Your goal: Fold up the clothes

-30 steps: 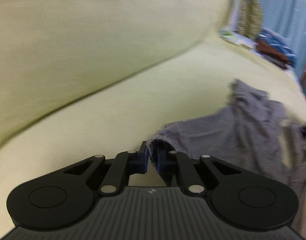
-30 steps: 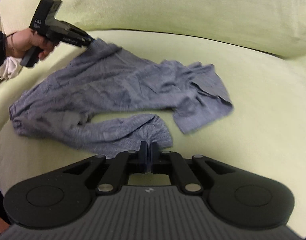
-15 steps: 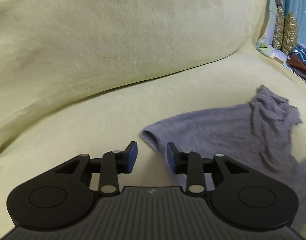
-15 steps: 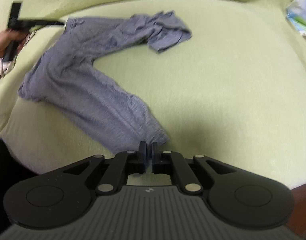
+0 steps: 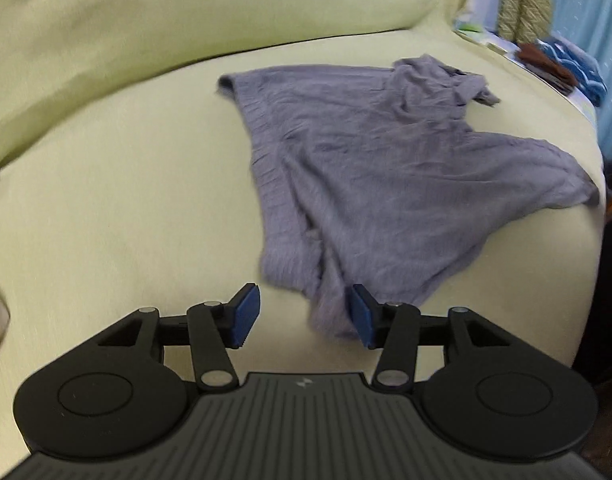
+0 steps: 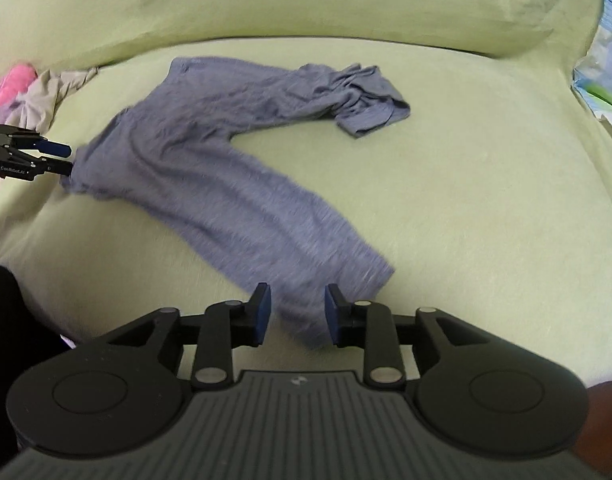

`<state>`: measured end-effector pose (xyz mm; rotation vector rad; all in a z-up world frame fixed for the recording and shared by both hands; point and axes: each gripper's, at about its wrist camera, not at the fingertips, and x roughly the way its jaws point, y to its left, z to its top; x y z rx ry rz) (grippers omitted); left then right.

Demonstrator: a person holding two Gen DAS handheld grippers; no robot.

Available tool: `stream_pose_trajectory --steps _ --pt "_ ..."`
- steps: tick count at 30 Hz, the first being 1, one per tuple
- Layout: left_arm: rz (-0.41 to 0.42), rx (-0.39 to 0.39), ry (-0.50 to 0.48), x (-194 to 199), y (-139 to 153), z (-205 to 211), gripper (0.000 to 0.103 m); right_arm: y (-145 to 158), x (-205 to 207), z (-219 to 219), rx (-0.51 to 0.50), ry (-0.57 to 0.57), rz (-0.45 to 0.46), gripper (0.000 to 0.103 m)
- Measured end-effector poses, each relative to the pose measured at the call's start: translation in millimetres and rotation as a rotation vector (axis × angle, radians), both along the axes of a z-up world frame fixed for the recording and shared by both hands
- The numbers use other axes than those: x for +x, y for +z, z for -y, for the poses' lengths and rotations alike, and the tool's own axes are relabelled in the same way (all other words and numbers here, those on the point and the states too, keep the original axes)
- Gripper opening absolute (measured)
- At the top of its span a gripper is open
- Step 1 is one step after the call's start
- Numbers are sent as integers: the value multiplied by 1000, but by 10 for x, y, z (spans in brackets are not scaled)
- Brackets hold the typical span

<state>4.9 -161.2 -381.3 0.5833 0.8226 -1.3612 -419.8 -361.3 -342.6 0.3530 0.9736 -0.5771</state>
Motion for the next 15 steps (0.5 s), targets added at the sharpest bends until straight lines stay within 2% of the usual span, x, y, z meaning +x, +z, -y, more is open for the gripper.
stream_pose_trajectory --steps 4,7,8,9,15 --pt "-116 -52 51 208 -4 60 54 -52 -29 -99 -11 -12 -33 33" --pt "-173 -45 54 253 -70 180 50 -125 -65 -108 -12 -37 -36 44" --pt "-173 -39 52 240 -93 206 37 -154 -73 -102 -14 -43 -33 45" --pt "-172 -33 51 226 -115 232 30 -187 -77 -90 -11 -46 -33 45" --pt "-160 -53 46 132 -53 188 26 -400 -98 71 10 -65 -7 44"
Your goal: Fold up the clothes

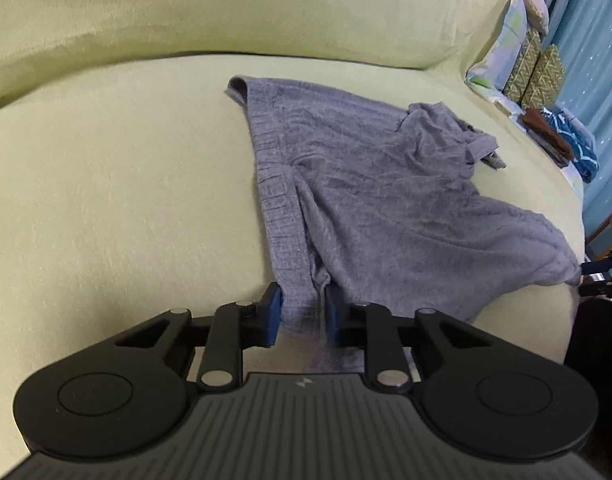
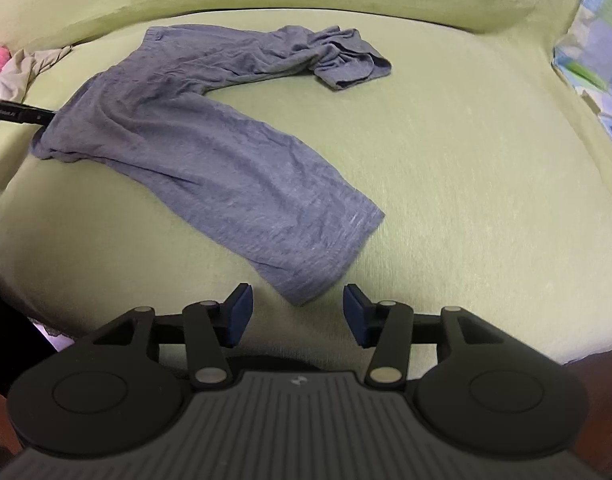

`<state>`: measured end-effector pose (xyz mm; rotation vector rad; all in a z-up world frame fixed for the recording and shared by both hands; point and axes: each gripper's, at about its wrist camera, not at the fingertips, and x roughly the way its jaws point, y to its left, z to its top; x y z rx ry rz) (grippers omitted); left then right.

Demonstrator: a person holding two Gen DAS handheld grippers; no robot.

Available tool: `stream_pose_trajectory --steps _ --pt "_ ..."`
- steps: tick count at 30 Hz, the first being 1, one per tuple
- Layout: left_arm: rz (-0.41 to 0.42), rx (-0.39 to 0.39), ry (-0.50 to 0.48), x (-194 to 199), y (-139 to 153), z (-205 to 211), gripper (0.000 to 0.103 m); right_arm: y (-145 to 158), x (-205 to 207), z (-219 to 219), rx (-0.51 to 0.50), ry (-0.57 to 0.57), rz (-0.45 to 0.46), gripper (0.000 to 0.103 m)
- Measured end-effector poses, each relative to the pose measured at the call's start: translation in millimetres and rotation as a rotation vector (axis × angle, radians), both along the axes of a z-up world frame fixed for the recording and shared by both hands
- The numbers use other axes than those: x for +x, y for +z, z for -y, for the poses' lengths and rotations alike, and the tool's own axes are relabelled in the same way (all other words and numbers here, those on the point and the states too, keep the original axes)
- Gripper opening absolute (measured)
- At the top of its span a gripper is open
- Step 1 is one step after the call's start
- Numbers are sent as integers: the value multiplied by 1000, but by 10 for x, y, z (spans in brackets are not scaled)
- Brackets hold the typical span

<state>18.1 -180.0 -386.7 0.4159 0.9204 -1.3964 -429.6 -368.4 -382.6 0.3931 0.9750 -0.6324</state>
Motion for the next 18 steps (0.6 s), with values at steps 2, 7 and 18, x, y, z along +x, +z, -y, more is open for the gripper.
stream_pose_trajectory --steps 2,7,18 --pt "3 -6 4 -5 33 -32 26 -54 -3 64 18 -4 19 29" --pt "13 6 18 -22 174 -164 26 69 -87 180 171 -11 105 1" --pt "81 8 122 263 347 -80 4 626 -347 806 248 -162 286 1"
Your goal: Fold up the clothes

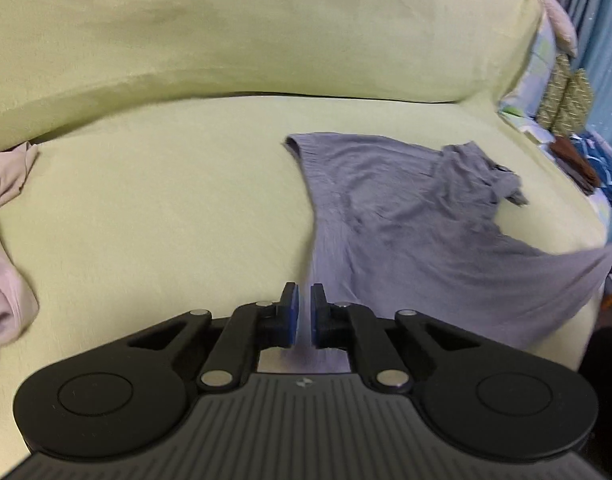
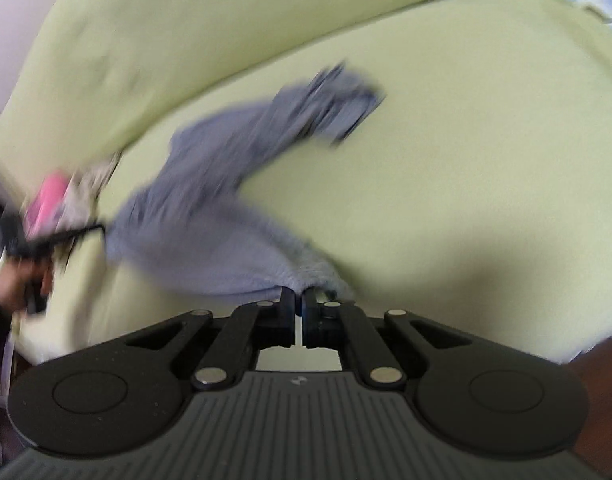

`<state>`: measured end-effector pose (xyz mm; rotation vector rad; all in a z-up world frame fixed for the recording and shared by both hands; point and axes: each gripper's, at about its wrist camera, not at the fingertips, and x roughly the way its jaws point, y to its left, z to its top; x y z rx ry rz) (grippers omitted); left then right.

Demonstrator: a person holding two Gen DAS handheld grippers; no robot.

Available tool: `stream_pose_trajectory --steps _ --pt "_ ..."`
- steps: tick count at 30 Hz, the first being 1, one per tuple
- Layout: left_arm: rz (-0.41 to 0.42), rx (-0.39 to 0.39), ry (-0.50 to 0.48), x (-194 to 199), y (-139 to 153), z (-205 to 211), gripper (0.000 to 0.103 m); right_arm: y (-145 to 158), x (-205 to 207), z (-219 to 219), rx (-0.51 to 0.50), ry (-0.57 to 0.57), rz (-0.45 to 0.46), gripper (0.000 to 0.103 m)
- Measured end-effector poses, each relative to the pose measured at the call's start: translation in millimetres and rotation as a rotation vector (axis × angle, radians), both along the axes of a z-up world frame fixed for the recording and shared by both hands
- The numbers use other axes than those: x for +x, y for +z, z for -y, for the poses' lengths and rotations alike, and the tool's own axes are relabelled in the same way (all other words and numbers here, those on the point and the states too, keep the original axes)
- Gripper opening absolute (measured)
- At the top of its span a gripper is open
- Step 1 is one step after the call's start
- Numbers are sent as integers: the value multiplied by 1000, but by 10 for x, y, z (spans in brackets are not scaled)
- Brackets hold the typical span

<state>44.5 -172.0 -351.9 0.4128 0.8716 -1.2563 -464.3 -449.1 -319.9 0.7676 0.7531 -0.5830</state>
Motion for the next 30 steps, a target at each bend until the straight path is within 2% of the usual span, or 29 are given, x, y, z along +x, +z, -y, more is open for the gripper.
stream_pose_trajectory --steps 2,4,5,6,7,8,9,11,14,22,23,24,25,26,27,28,29,30 --pt "9 19 -9 0 -41 73 4 -82 108 112 -28 -11 -44 1" --pt "25 31 -26 -57 -64 122 5 -161 195 130 -49 -9 -90 8" --pt "33 37 -35 -87 -74 145 8 -218 261 102 -84 7 -139 20" --pt "49 43 -48 -146 -75 153 15 -231 273 73 -116 11 -166 38" --pt "74 47 -72 -229 -72 146 20 -245 284 42 -149 14 -192 40" --pt "88 47 -89 -282 -77 132 31 -251 262 -31 -217 16 -226 40" --pt "100 48 -105 -329 -82 118 34 -264 235 -84 -250 24 -251 40" --pt "102 53 -136 -427 -107 81 34 -306 140 -165 -251 42 -264 40" --pt "94 69 -157 -546 -201 42 34 -372 13 -234 -212 67 -233 40" --pt "65 36 -78 -532 -376 104 40 -647 112 -291 -285 168 -123 40" --pt "65 35 -79 -531 -387 118 40 -652 119 -278 -290 176 -112 35" --pt "66 37 -86 -537 -393 145 40 -661 147 -262 -288 188 -110 21" --pt "67 39 -93 -545 -399 173 39 -669 175 -246 -286 200 -108 14" --pt "58 46 -100 -543 -392 192 32 -676 202 -229 -282 211 -106 9" --pt "47 53 -107 -540 -384 209 11 -639 208 -186 -233 203 -107 5" --pt "45 66 -120 -555 -373 216 8 -602 215 -145 -185 194 -107 5" --pt "44 80 -134 -572 -361 222 8 -596 198 -142 -179 194 -106 5" --pt "42 94 -148 -589 -349 227 4 -498 163 -117 -86 188 -96 5"
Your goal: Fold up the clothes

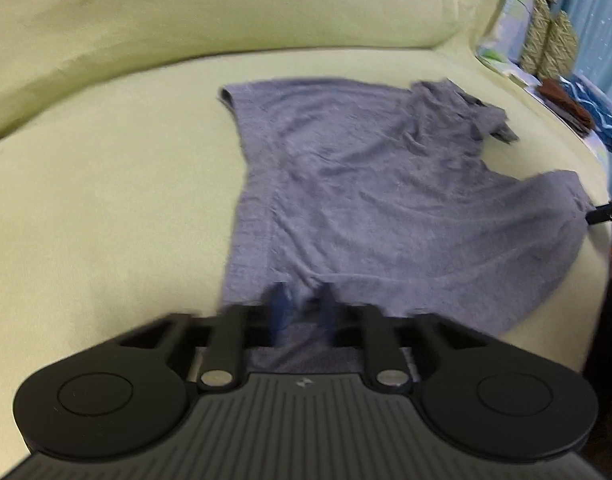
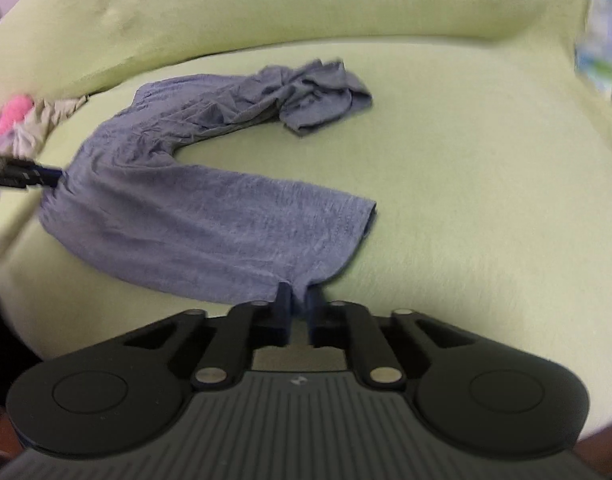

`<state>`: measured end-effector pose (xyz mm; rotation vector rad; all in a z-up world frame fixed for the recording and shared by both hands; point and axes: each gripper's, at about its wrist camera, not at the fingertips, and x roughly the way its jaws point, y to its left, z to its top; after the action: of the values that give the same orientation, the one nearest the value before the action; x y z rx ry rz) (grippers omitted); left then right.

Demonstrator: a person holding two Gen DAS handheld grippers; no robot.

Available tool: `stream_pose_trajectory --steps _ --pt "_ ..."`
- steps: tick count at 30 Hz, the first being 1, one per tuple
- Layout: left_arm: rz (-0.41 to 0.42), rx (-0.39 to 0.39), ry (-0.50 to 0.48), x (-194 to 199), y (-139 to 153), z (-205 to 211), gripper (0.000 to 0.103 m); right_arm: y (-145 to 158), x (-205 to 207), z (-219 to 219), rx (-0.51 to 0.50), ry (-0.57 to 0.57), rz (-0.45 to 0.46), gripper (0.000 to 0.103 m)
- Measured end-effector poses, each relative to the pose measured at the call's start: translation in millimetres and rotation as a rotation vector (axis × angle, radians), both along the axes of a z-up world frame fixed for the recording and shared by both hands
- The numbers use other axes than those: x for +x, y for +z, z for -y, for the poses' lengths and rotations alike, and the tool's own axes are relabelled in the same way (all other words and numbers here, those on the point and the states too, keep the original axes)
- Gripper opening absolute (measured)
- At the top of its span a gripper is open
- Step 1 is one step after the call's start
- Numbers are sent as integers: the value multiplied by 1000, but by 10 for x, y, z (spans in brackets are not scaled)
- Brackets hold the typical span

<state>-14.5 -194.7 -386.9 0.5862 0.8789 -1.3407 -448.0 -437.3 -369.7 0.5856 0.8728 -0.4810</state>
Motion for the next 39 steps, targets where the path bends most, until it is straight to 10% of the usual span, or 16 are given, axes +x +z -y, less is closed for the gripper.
stream_pose_trajectory --steps 7,17,27,39 --pt "17 -18 4 -80 179 -143 3 327 -348 128 263 -96 119 4" --pt "66 -92 -46 -372 506 -101 5 234 -329 317 1 -291 128 24" --pt "117 -36 -258 -981 235 170 14 5 -182 -522 -447 241 -168 24" --pt "226 6 -367 -1066 51 162 35 -268 327 -503 -669 488 -311 7"
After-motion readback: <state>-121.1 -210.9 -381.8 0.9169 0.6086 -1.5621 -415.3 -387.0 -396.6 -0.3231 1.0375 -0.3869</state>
